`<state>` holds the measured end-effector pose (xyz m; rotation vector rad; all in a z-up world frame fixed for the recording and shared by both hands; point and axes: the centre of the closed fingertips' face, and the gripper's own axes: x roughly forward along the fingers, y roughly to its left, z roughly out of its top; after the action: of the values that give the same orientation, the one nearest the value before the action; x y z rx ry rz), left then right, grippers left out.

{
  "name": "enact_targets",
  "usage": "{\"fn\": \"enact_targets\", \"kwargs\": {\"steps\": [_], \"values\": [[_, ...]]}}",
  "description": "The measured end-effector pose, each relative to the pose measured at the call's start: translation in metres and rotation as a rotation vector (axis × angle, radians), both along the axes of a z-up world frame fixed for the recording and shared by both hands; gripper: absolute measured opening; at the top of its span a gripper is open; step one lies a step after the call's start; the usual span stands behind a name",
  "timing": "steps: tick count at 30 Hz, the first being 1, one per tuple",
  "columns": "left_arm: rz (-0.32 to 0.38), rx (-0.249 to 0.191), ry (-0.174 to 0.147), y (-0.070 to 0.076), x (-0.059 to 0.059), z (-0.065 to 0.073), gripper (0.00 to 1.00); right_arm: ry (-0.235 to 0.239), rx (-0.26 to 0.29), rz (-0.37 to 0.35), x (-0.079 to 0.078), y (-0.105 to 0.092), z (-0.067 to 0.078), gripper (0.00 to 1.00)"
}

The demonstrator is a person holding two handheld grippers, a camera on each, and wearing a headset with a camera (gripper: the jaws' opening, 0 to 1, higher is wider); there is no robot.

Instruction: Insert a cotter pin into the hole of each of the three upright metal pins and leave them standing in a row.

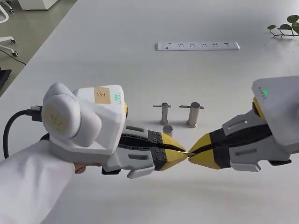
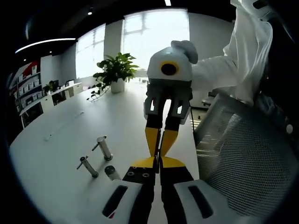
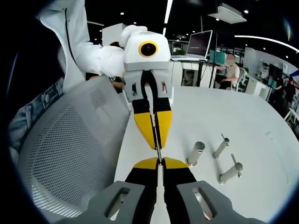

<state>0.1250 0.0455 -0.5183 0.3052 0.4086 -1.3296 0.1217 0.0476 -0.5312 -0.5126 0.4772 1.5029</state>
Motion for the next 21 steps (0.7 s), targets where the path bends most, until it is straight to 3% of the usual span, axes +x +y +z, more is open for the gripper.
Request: {"fn": "enact_targets", "kwargs": {"steps": [2, 11, 13, 18, 20, 21], "values": [[-0.002, 0.040, -0.013, 0.001, 0.002, -0.006, 0.00, -0.015, 0.000, 0.008, 0.002, -0.001, 0.001, 0.00], [-0.014, 0.058, -0.013, -0.004, 0.006, -0.008, 0.01, -0.039, -0.028, 0.007, 0.007, -0.007, -0.001, 0.00], [-0.002, 0.043, -0.007, -0.005, 0.007, -0.006, 0.02, -0.035, -0.031, 0.005, 0.007, -0.007, -0.002, 0.00], [0.022, 0.051, -0.055, -0.003, 0.016, -0.006, 0.22, -0.055, -0.029, -0.040, 0.019, -0.011, -0.001, 0.00], [0.081, 0.046, -0.065, 0.000, 0.027, -0.006, 0.27, -0.059, -0.042, -0.078, 0.029, -0.015, -0.003, 0.00], [0.128, 0.037, -0.097, 0.003, 0.038, -0.005, 0.29, -0.065, -0.057, -0.101, 0.034, -0.017, -0.005, 0.00]]}}
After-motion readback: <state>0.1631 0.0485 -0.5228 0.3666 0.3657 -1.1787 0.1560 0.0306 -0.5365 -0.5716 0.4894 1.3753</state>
